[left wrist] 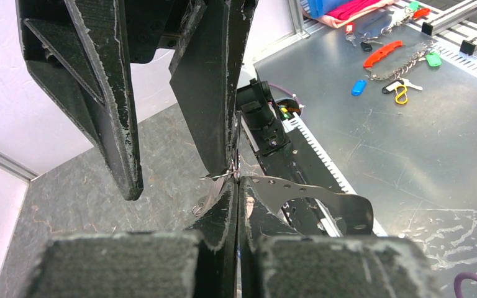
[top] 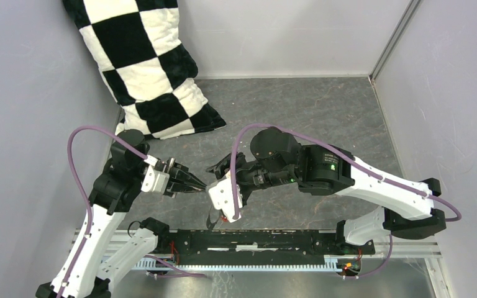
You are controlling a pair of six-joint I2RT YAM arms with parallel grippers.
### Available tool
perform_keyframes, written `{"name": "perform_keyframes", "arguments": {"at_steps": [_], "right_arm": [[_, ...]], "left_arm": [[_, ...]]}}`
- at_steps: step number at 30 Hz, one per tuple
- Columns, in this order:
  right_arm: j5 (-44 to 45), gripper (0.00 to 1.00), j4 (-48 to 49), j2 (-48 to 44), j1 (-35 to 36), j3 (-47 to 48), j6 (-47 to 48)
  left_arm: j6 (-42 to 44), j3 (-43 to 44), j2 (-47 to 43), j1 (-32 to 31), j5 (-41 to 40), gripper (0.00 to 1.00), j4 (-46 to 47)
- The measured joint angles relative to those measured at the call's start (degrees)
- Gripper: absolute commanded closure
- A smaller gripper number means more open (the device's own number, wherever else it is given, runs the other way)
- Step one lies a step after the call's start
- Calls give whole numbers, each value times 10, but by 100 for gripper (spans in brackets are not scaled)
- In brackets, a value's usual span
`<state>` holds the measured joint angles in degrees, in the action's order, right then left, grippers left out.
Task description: Put the keys on the keyring
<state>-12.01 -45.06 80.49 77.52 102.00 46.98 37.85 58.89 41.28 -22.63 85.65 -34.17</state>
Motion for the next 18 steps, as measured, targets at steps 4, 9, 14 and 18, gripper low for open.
{"name": "perform_keyframes", "arguments": {"at_steps": [4,9,14,18], "right_arm": [[0,48,0,0,0,0,0],[0,48,-2,0,0,2,6],[-6,48,-17,7,0,16,22],[-15,48,-31,12,-1,26,42]], "left_arm": [[0,0,0,0,0,98,0],[0,0,0,0,0,98,0],[0,0,-1,0,0,98,0],[0,0,-1,0,1,98,0]]}}
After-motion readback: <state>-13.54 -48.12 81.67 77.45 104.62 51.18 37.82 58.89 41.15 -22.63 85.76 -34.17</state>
